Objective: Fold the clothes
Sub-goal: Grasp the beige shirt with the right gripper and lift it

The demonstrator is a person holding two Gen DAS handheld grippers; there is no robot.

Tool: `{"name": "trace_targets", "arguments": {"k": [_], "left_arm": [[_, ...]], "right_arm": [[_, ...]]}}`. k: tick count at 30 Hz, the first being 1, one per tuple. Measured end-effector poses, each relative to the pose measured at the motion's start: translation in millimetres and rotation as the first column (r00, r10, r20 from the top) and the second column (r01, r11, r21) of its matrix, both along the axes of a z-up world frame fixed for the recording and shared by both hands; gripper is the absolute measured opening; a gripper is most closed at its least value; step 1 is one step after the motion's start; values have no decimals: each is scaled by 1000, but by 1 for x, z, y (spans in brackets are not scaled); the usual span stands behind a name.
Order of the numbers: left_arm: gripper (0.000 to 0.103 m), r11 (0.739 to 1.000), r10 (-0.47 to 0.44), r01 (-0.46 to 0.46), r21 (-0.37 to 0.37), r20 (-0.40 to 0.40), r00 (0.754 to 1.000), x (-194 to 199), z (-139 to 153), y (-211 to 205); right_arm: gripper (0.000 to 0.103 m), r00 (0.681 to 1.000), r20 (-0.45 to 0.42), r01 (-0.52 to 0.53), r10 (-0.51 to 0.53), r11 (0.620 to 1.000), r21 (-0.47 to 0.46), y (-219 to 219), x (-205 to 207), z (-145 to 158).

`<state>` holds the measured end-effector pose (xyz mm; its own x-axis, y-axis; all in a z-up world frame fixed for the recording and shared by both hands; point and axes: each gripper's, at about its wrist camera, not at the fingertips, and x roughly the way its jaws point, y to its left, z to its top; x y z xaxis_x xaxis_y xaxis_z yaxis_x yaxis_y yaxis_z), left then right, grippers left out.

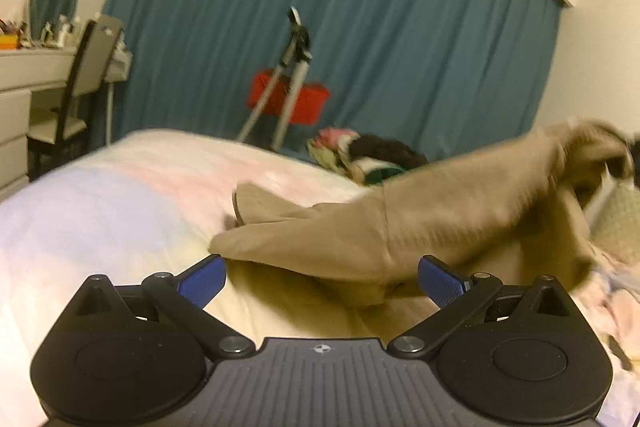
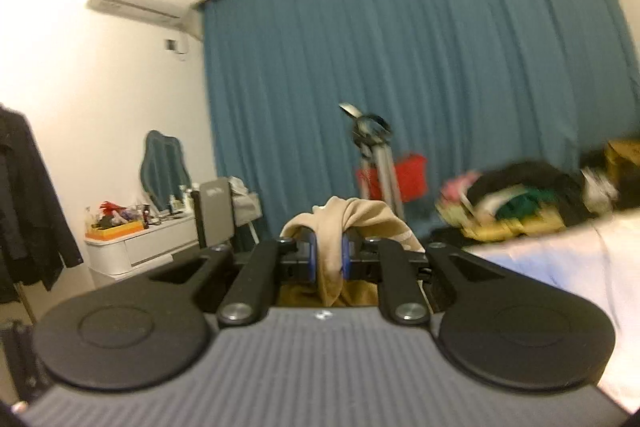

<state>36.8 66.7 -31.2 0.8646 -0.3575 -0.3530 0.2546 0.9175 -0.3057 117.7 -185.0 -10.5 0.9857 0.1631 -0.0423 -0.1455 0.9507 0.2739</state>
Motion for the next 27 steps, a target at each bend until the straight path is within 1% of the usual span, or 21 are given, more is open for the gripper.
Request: {"name": "trace_targets", "arguments": {"k": [2, 3, 4, 5, 6, 7, 8, 10, 11, 14, 15, 16, 17, 18, 19, 20, 21, 22, 24, 26, 27], "left_arm": [[103, 999, -43, 42, -22, -37, 998, -9, 2, -9], [103, 997, -66, 64, -32, -54, 996, -12, 2, -14], [103, 996, -87, 84, -40, -73, 994, -16, 2, -20], [103, 994, -107, 103, -45, -88, 990, -18, 1, -25], [103, 992, -124, 119, -46, -99, 987, -19, 0, -30], [103, 990, -138, 134, -44, -108, 985, -20, -1, -36], [103, 989, -148, 145, -35, -114, 982, -19, -2, -41], [103, 987, -163, 162, -17, -123, 979, -14, -2, -50], [103, 986, -165, 165, -8, -127, 978, -9, -1, -53], [103, 988, -151, 154, 15, -134, 979, 7, 11, -65], [103, 989, -143, 147, 19, -131, 981, 10, 14, -68], [103, 990, -138, 142, 23, -133, 981, 16, 17, -72], [103, 989, -141, 146, 27, -142, 980, 23, 19, -79], [103, 987, -152, 158, 29, -155, 976, 31, 20, -85], [103, 983, -175, 182, 28, -176, 969, 38, 20, -92], [103, 978, -197, 205, 23, -201, 960, 47, 19, -102], [103, 972, -223, 233, 18, -228, 948, 56, 18, -113], [103, 965, -249, 262, 17, -258, 933, 67, 16, -126], [103, 951, -283, 306, 30, -309, 908, 86, 11, -157], [103, 934, -311, 353, 56, -356, 881, 102, 3, -192], [101, 920, -331, 385, 71, -386, 861, 107, -3, -211]], "right_arm": [[15, 994, -110, 21, -10, 995, 97, -22, -10, -23], [15, 984, -181, 29, -2, 989, 148, -31, -13, -36], [15, 966, -258, 31, 20, 981, 190, -37, -15, -51], [15, 939, -339, 23, 53, 976, 218, -39, -17, -67], [15, 903, -421, 14, 88, 972, 233, -38, -16, -83], [15, 858, -500, 8, 117, 971, 241, -36, -12, -100], [16, 818, -557, -5, 146, 969, 246, -33, -9, -113], [16, 764, -608, -101, 217, 970, 219, -15, 0, -127], [17, 750, -616, -147, 241, 969, 201, -6, 2, -128], [18, 726, -624, -226, 289, 957, 180, 13, 1, -127], [20, 727, -624, -227, 286, 958, 175, 14, -3, -127], [28, 734, -618, -214, 282, 959, 184, 10, -8, -127], [41, 747, -605, -186, 277, 960, 210, 1, -13, -126], [48, 760, -591, -158, 271, 959, 237, -8, -18, -124], [67, 772, -578, -130, 264, 956, 263, -17, -23, -123], [81, 785, -565, -102, 256, 952, 289, -26, -28, -122], [84, 797, -551, -75, 247, 946, 316, -35, -33, -121], [83, 809, -538, -40, 236, 936, 351, -47, -37, -120], [83, 840, -507, 53, 193, 901, 431, -76, -46, -119], [83, 868, -485, 162, 105, 864, 477, -107, -53, -120], [83, 873, -486, 225, 43, 849, 479, -123, -54, -121]]}}
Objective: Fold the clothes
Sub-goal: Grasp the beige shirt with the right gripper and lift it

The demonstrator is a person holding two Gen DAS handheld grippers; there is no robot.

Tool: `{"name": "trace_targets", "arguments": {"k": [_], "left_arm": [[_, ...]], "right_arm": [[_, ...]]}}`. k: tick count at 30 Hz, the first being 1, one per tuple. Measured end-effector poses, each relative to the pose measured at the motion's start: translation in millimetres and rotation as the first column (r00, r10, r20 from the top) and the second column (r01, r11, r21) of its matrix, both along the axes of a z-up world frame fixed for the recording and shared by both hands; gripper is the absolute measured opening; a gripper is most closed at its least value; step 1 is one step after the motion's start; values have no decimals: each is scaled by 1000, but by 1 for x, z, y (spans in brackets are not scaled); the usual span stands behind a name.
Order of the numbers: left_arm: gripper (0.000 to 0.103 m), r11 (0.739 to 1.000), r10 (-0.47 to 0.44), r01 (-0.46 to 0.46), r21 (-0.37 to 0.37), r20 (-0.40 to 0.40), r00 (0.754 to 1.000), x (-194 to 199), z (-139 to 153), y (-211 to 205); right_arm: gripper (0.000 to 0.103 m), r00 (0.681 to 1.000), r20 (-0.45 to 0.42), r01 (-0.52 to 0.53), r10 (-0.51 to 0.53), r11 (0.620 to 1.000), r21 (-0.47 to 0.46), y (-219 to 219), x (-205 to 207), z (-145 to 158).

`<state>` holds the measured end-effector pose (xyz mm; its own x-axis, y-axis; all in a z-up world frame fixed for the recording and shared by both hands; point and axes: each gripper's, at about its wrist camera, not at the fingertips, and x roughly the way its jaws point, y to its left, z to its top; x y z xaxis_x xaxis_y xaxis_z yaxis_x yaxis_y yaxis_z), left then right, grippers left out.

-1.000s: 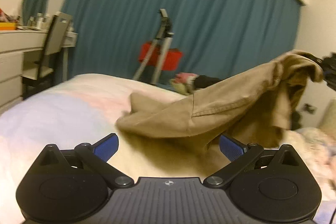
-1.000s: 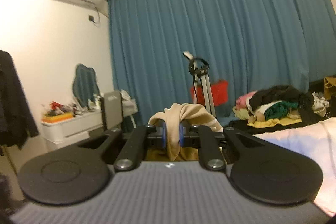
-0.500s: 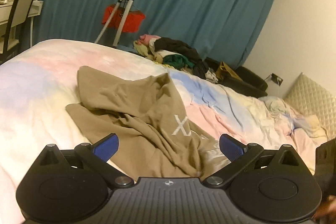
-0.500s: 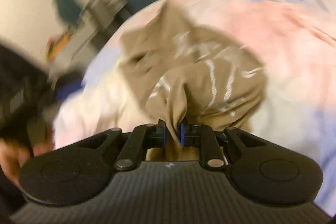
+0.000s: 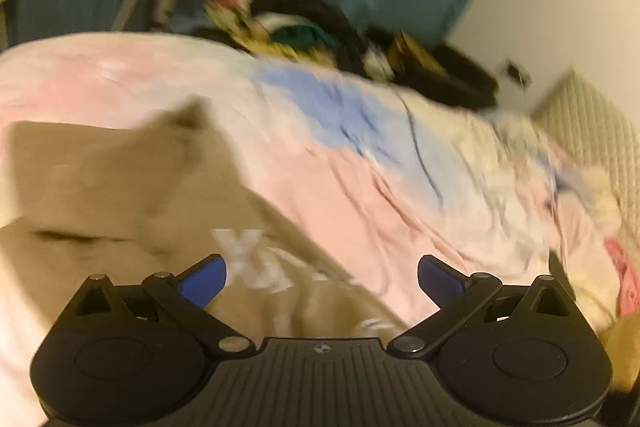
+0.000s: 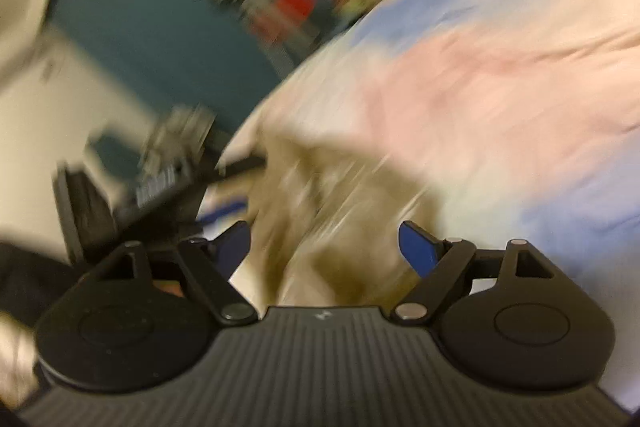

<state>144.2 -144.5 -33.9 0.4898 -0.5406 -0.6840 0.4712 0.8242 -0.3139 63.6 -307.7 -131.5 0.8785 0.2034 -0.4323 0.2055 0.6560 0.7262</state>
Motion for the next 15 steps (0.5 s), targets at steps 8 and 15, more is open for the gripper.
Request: {"name": "trace_targets", "arguments": {"k": [8, 15], "left_arm": [[57, 932, -154, 209, 296, -201, 968, 17, -63, -116], [7, 976, -97, 123, 179, -143, 985, 10, -32, -64]], "right_arm": [[85, 916, -134, 382, -379, 924, -1, -66, 14, -41], [85, 935, -151, 321, -320, 947, -19, -59, 40, -54]]}}
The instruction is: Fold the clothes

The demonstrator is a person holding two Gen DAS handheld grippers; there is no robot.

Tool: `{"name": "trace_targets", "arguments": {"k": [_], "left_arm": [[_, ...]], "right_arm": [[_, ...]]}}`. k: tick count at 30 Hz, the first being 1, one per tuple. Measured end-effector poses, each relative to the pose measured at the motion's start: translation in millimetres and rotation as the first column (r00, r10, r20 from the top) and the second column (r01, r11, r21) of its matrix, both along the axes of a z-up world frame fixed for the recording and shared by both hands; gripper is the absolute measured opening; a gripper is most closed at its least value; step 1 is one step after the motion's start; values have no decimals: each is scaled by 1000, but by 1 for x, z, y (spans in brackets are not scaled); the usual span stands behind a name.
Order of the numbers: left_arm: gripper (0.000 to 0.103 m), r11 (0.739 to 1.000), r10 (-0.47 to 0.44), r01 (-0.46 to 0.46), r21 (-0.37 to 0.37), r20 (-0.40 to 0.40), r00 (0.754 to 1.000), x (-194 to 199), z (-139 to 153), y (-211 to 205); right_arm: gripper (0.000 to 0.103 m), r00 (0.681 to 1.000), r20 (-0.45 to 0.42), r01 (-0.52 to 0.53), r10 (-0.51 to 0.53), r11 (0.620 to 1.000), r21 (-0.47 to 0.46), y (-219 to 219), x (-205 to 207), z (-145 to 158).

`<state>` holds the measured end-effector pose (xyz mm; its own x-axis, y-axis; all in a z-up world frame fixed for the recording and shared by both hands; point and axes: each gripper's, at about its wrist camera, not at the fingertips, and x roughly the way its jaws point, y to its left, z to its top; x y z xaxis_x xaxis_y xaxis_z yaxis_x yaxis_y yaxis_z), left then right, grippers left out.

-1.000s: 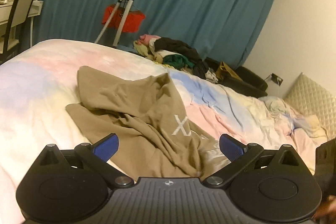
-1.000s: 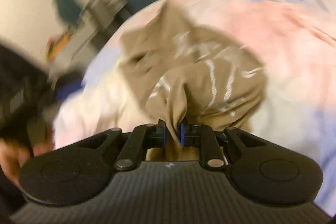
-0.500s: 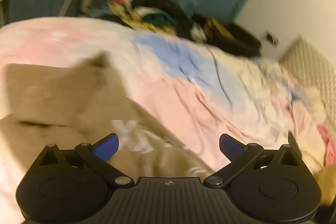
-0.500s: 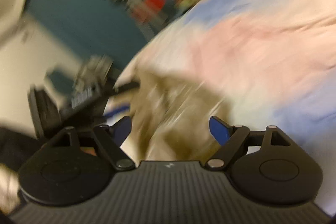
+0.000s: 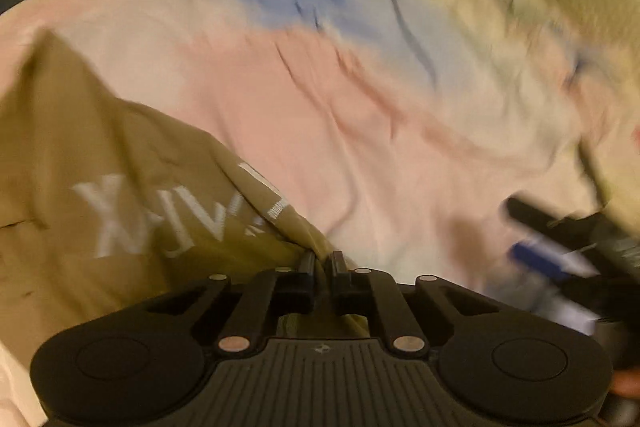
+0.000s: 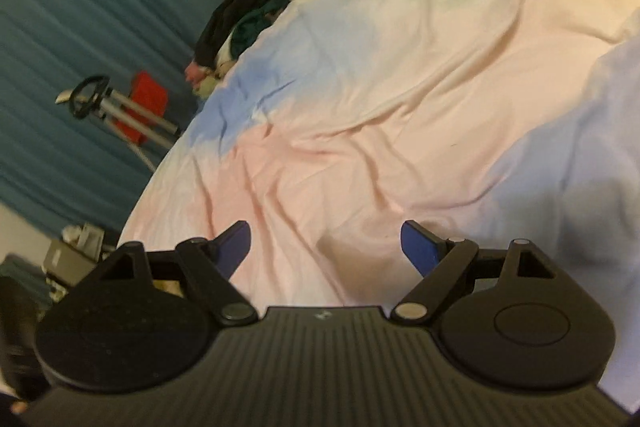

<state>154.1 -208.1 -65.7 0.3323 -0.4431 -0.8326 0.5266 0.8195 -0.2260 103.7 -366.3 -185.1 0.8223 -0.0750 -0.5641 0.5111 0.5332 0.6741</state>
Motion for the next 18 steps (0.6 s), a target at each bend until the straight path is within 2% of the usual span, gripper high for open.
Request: {"name": "trace_targets", "arguments": {"k": [2, 4, 6, 7, 10, 12, 14, 16, 18], "left_arm": [[7, 994, 59, -55, -96, 33, 998, -9, 21, 39], [7, 975, 129, -115, -190, 61, 990, -21, 41, 82], [6, 954, 208, -180, -239, 99, 973, -36, 54, 132], [0, 943, 250, -214, -255, 118, 961, -45, 56, 158], [0, 899, 391, -348, -265, 130, 911, -61, 47, 231], [0, 858, 477, -446, -254, 73, 876, -62, 26, 269], [0, 825, 542, -526, -206, 28, 840, -62, 8, 292], [1, 837, 522, -500, -223, 50, 852, -68, 8, 297], [9, 870, 468, -439, -224, 98, 878, -74, 14, 281]], "right_arm": [[85, 1000, 10, -26, 26, 1000, -17, 6, 1, 5], [85, 999, 20, -48, 48, 998, -33, 12, 3, 9], [85, 996, 27, -78, 79, 996, -52, 19, 5, 14], [85, 995, 27, -99, 101, 993, -64, 23, 7, 15], [85, 981, 15, -193, 195, 976, -97, 43, 15, 21], [85, 960, 8, -277, 279, 955, -110, 60, 21, 23], [84, 929, -7, -367, 369, 924, -105, 78, 27, 23], [83, 897, -23, -443, 442, 894, -71, 97, 30, 18], [84, 867, -26, -497, 497, 868, -9, 114, 29, 11]]}}
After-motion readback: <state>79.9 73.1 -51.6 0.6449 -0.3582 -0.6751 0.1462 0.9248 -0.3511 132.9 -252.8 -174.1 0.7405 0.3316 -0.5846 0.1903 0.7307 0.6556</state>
